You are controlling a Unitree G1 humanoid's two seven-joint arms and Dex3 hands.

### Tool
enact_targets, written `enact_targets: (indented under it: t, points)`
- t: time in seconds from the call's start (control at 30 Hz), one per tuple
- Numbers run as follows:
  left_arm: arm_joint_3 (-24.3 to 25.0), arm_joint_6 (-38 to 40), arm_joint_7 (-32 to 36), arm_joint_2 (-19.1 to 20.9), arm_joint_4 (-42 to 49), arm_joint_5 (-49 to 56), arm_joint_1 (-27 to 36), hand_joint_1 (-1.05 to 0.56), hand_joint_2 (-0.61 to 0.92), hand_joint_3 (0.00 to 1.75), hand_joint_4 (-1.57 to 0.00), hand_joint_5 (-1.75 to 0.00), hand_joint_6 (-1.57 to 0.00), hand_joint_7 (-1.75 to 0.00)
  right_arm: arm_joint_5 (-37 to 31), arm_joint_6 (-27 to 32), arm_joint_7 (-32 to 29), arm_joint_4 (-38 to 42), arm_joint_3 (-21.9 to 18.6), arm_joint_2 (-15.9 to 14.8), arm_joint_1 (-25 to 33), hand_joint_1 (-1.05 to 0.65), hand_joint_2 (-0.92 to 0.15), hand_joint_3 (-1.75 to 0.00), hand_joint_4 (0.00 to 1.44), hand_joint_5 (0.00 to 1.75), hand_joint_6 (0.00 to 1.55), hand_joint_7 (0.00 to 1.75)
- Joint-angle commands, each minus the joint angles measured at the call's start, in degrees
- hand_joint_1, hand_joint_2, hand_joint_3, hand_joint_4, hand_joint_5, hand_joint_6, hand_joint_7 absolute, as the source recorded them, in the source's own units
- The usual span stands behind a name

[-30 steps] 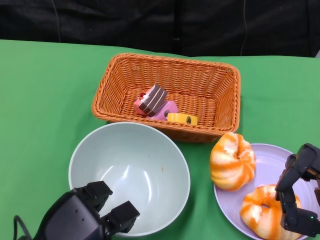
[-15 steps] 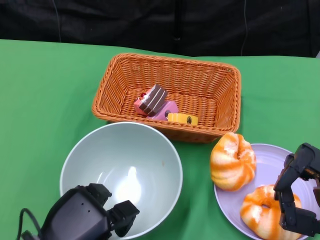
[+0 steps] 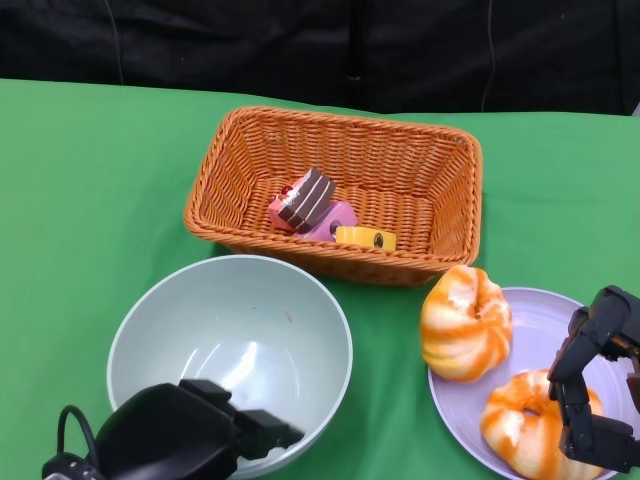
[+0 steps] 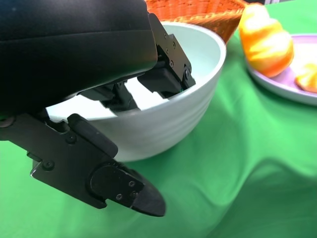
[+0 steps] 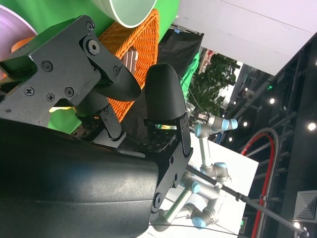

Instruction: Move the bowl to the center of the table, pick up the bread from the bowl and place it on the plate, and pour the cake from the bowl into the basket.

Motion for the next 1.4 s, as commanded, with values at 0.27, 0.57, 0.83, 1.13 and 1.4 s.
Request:
enact_targets:
  t: [0.27,0.57,0.83,1.13,1.4]
  points:
    - [5.9,-0.4,0.5,-1.8,-10.9,-1.8,4.5,-0.87,0.92,0.08,-0.28,-0.2,-0.37,0.0,1.6,-1.9,0.8,0.6,-0.7,-1.6,-0.4,0.0,-0.46,-1.38,0.82,1.75,0.68,1.64]
    - [11.9,-7.5,4.6,-5.5,-12.9,-13.8,8.6,-0.78,0.92,0.16,-0.36,-0.27,-0.43,-0.03,4.4,-1.7,3.9,-0.6,0.5,-3.1,0.2,-0.02,-0.42,-1.45,0.79,1.75,0.67,1.62]
    - [10.6,-16.3,12.4,-16.4,-8.4,-27.4,11.1,-0.47,0.92,0.21,-0.55,-0.75,-0.72,-0.16,8.2,2.7,8.6,-3.3,2.7,-5.5,0.9,-0.05,-0.42,-1.35,0.76,1.73,0.69,1.51]
    - [6.0,-17.1,11.3,-25.0,-7.5,-41.6,14.5,-0.24,0.87,0.34,-0.63,-1.22,-0.55,-0.91,8.4,3.1,11.4,-3.8,4.6,-5.8,0.8,0.0,-0.32,-1.48,0.82,1.66,0.77,1.39]
    - [1.2,-14.8,12.3,-32.0,-6.8,-48.1,19.4,-0.11,0.54,1.2,-0.72,-1.54,-0.6,-1.38,7.4,3.7,12.3,-4.3,7.4,-5.4,1.2,0.08,-0.29,-1.55,0.86,1.62,0.82,1.37]
